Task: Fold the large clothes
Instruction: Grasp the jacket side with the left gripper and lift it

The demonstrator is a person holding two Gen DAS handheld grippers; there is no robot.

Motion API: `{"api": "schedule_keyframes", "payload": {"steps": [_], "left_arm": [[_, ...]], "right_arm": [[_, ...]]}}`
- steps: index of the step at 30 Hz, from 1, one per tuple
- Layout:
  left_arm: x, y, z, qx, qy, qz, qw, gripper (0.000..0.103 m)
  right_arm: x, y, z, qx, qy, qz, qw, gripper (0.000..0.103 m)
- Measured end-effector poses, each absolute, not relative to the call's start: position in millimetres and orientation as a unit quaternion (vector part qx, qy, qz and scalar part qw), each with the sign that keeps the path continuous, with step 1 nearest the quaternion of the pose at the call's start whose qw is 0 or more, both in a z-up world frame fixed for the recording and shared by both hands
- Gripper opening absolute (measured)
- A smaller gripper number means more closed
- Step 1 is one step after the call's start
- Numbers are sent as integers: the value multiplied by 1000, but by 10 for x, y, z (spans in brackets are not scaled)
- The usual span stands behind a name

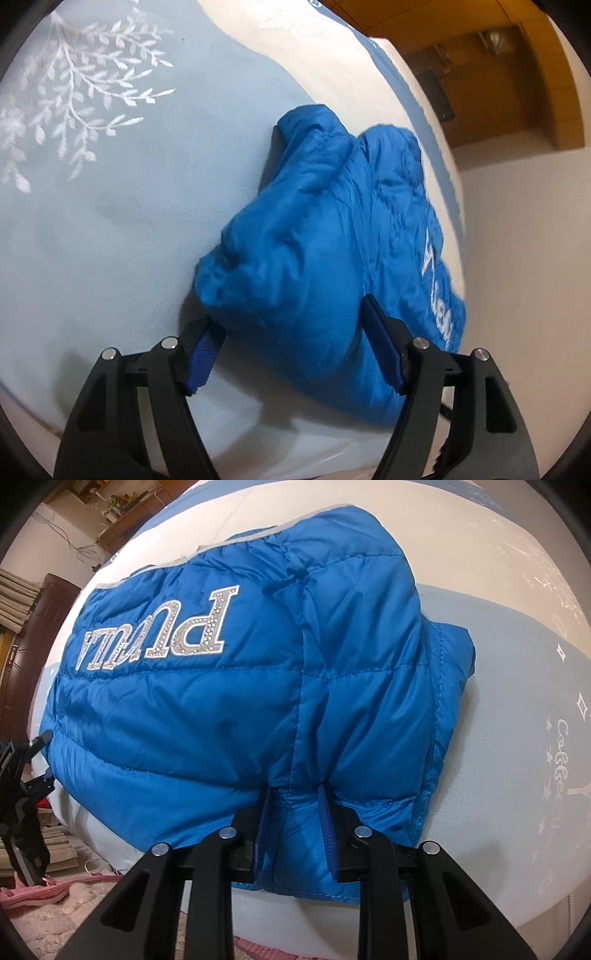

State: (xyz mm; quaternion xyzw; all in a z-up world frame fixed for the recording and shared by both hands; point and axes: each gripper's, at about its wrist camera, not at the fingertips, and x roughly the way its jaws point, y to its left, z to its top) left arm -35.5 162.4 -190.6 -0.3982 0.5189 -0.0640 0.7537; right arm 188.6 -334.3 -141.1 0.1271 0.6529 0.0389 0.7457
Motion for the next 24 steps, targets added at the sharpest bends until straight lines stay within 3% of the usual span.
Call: {"api": "schedule_keyframes", "payload": {"steps": [5, 10, 13, 20, 24], "left_arm": [[-254, 1657, -1950, -421, 500, -66, 754, 70], [-213, 1588, -1999, -408, 495, -63, 765, 41], [-246, 1586, -1999, -406, 490, -63, 768, 34], [-292, 1610, -1988, -403, 494, -65, 768, 33], [-281, 1575, -1956, -389, 502, -56, 770, 42]], "right_arm": [[1885, -3337, -1412, 127, 653, 38, 746, 25], [1883, -3329, -1407, 126, 651, 37, 747, 25], [1862, -3322, -1399, 126, 650, 36, 749, 26], [1701, -3459, -1171, 130, 641, 31, 756, 27], [1535, -3549, -1116, 109, 645, 4, 756, 27]]}}
